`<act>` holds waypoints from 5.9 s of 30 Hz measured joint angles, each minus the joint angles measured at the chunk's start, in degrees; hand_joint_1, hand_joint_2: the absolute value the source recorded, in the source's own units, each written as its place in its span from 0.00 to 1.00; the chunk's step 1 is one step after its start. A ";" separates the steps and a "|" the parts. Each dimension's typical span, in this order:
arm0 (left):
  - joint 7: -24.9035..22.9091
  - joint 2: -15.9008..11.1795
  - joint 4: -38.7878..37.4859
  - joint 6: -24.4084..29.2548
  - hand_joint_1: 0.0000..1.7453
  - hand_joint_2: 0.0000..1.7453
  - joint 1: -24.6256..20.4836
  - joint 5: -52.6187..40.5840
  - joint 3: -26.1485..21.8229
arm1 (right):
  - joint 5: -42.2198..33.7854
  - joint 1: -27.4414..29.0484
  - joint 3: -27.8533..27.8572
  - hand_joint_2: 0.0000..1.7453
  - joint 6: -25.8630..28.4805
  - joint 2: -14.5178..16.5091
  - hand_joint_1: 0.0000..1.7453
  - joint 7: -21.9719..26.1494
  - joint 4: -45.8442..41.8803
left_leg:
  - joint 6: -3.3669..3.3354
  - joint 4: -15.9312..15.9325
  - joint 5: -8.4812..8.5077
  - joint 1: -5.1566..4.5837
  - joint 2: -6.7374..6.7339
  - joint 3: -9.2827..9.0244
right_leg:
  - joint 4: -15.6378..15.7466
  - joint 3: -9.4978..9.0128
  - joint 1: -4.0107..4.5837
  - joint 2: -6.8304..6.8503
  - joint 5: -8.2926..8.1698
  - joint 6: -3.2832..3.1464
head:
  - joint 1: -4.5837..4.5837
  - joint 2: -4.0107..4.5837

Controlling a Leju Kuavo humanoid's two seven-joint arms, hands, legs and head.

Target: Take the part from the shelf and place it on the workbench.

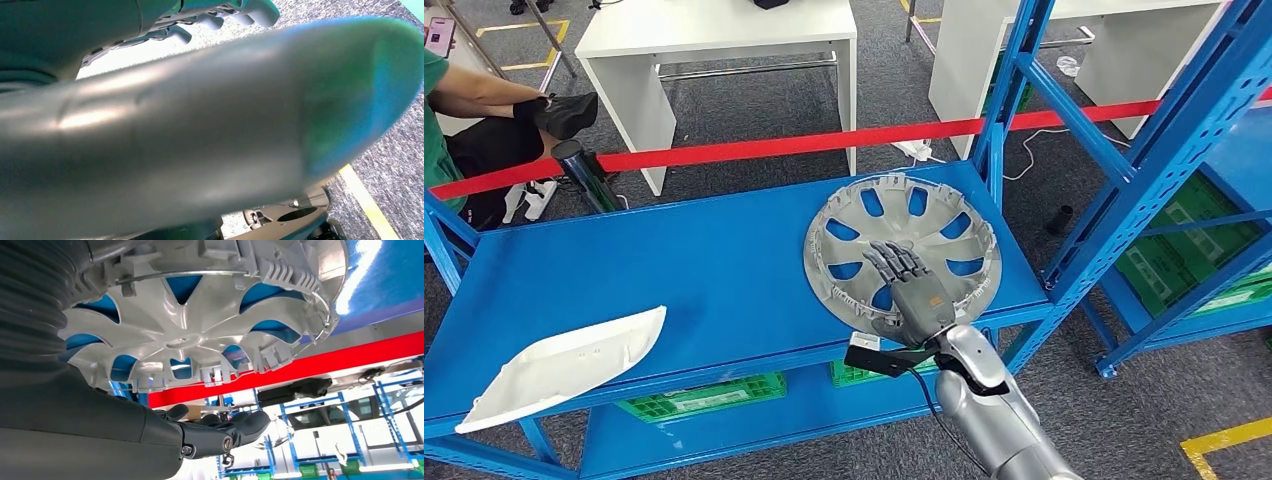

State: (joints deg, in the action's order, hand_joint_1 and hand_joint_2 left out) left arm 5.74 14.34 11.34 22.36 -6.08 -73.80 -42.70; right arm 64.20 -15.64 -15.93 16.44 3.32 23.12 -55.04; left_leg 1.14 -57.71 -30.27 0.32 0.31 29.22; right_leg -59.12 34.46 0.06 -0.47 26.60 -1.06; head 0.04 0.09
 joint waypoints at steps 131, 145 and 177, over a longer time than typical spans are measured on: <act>0.97 -1.01 0.00 1.55 0.00 0.00 1.21 0.20 1.33 | -9.75 7.83 5.20 1.00 3.78 4.70 0.00 4.66 -12.85 | 0.00 0.02 -0.01 0.00 0.00 0.03 | 0.00 0.01 0.02 0.01 0.03 -0.03 | 0.00 0.00; 0.82 -1.03 0.00 1.86 0.00 0.00 1.26 0.56 1.31 | -10.69 8.52 5.20 0.75 3.93 4.97 0.00 4.19 -13.92 | 0.04 0.02 -0.05 0.01 0.00 0.03 | 0.00 0.01 0.02 0.00 0.06 -0.06 | 0.01 0.00; -3.88 -1.94 -0.26 0.63 0.00 0.00 3.09 -0.11 1.17 | -6.54 11.88 3.16 0.00 7.88 4.60 0.00 3.19 -13.00 | 1.95 -0.45 -0.23 1.58 -0.14 0.39 | -1.74 -0.53 -2.11 -0.18 2.03 1.94 | 0.57 0.00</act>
State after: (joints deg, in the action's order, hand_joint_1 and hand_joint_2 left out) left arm 1.86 12.40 11.09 22.99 -3.00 -73.91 -41.53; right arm 57.66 -3.76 -12.77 24.32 7.92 26.31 -68.04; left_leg 3.09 -58.16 -30.50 1.90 0.16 29.61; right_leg -60.86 33.93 -2.06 -0.65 28.63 0.88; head 0.61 0.09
